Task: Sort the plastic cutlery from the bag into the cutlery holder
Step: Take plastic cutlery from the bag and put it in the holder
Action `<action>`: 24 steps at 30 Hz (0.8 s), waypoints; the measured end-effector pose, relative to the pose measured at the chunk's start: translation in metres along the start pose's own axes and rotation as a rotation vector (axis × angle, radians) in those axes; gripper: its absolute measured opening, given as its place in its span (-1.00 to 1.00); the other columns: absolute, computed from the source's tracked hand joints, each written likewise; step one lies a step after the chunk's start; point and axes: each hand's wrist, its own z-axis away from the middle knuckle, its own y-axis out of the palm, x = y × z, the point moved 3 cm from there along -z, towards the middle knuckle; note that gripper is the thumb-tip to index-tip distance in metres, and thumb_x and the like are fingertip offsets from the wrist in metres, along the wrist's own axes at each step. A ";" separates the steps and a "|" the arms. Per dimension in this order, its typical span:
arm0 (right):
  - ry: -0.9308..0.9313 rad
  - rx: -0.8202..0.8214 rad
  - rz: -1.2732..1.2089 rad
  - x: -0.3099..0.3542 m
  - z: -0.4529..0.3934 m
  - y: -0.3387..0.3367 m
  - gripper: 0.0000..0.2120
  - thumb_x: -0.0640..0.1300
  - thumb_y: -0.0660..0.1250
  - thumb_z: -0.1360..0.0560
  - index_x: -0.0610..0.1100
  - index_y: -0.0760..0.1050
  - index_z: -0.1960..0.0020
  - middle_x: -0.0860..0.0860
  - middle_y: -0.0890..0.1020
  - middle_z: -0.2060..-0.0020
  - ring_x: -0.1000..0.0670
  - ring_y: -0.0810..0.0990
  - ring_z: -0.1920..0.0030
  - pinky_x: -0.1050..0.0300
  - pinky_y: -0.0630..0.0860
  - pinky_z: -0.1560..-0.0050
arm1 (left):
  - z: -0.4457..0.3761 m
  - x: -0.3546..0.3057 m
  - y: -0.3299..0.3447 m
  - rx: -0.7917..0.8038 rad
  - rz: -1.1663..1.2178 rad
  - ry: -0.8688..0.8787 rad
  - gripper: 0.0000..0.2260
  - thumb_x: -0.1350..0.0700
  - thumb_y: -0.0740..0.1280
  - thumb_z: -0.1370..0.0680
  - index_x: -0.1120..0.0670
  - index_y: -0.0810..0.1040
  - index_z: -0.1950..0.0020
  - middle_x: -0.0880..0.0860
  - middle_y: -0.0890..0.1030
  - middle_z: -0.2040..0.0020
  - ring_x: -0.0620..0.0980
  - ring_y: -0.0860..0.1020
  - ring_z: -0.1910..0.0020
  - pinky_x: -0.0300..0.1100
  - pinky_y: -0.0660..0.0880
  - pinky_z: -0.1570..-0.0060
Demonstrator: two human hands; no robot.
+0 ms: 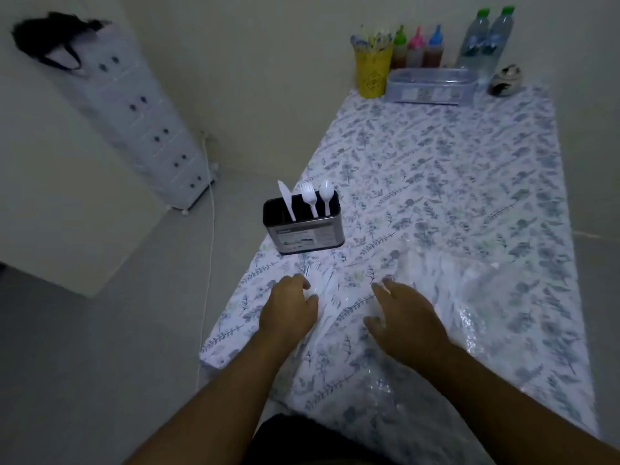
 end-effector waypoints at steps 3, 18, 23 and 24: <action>0.014 0.130 -0.065 0.003 0.015 0.031 -0.35 0.16 0.21 -0.60 -0.05 0.18 -0.61 -0.06 0.28 -0.58 -0.10 0.25 -0.54 0.00 0.20 -0.51 | 0.009 0.019 0.018 0.083 -0.011 -0.089 -0.82 0.01 0.32 -0.56 0.06 0.55 -0.10 0.07 0.55 -0.09 0.03 0.53 -0.01 -0.07 0.54 0.00; 0.235 0.217 -0.420 0.041 0.001 0.078 -0.49 0.05 0.31 -0.57 -0.07 0.43 -0.48 -0.08 0.59 -0.28 -0.05 0.54 -0.22 0.11 0.45 -0.28 | 0.001 0.037 0.061 0.208 -0.032 0.001 -0.90 0.08 0.30 -0.53 0.09 0.45 0.10 0.03 0.50 0.16 0.01 0.48 0.17 -0.14 0.36 0.26; 0.400 0.113 -0.663 0.055 -0.020 0.082 -0.63 0.01 0.29 -0.63 -0.07 0.50 -0.40 -0.03 0.62 -0.24 -0.02 0.58 -0.20 0.13 0.46 -0.23 | 0.005 0.039 0.064 0.255 0.169 0.027 -0.86 0.07 0.36 -0.54 0.06 0.46 0.17 -0.01 0.51 0.28 -0.05 0.46 0.31 -0.13 0.45 0.27; 0.452 0.092 -0.730 0.057 -0.023 0.082 -0.68 0.02 0.30 -0.62 -0.06 0.54 -0.33 -0.05 0.64 -0.19 -0.05 0.61 -0.17 0.02 0.52 -0.24 | 0.007 0.039 0.065 0.267 0.209 0.046 -0.85 0.04 0.36 -0.55 0.04 0.46 0.17 -0.04 0.51 0.29 -0.09 0.46 0.33 -0.20 0.42 0.30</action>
